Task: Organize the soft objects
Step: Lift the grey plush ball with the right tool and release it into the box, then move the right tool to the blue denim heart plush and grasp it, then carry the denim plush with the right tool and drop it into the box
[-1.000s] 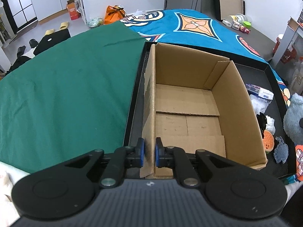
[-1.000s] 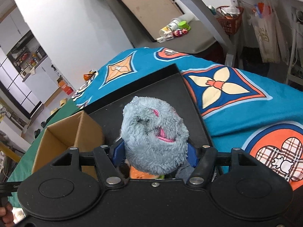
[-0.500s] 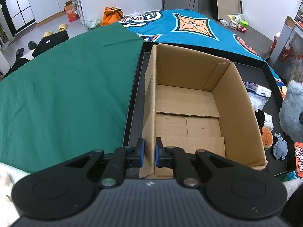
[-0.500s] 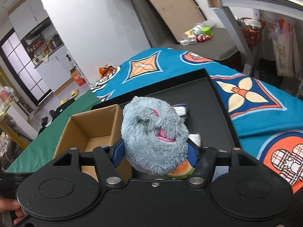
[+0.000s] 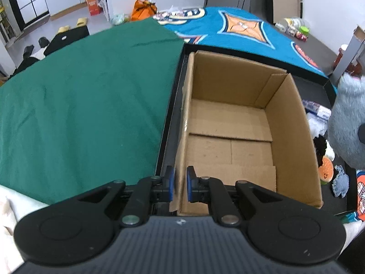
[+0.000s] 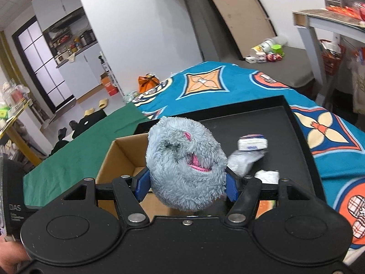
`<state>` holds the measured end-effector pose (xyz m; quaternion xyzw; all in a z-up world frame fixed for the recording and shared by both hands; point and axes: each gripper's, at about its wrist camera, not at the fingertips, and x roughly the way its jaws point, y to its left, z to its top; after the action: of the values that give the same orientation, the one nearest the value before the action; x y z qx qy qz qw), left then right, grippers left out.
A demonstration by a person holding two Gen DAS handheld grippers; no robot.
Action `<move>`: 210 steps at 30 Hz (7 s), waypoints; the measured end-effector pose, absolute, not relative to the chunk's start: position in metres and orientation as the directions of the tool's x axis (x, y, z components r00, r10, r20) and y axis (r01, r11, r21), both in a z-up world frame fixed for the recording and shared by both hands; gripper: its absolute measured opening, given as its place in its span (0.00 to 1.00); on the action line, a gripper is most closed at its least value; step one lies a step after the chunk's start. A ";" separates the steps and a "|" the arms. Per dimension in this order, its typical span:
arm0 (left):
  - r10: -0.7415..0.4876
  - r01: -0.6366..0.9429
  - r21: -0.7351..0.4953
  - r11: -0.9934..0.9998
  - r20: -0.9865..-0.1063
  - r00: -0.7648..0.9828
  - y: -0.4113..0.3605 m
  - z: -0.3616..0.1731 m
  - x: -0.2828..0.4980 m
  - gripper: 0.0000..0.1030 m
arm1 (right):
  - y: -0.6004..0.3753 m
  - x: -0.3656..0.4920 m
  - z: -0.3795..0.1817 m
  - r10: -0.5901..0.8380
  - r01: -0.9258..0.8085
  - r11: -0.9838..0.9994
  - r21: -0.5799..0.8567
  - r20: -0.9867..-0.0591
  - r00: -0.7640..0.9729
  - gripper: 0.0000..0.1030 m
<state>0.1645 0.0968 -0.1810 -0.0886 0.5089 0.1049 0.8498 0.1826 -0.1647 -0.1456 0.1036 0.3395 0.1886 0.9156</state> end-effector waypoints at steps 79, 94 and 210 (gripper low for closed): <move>0.243 -0.241 0.126 0.962 -0.794 0.557 0.067 -0.157 0.158 0.71 | -0.268 0.209 -0.210 0.328 -0.021 0.917 0.398 -0.723 0.608 0.62; 0.307 -0.201 0.236 0.951 -0.818 0.486 0.048 -0.166 0.171 0.71 | -0.278 0.216 -0.249 0.304 0.071 0.905 0.419 -0.756 0.580 0.59; 0.163 -0.381 -0.034 0.924 -0.866 0.472 0.103 -0.173 0.169 0.20 | -0.069 0.224 -0.137 0.469 -0.502 0.848 0.171 -0.681 0.561 0.67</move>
<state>0.1687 0.1030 -0.1727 -0.1116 0.4881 0.1597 0.8508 0.2235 -0.0694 -0.1371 -0.0213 0.3791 0.2748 0.8833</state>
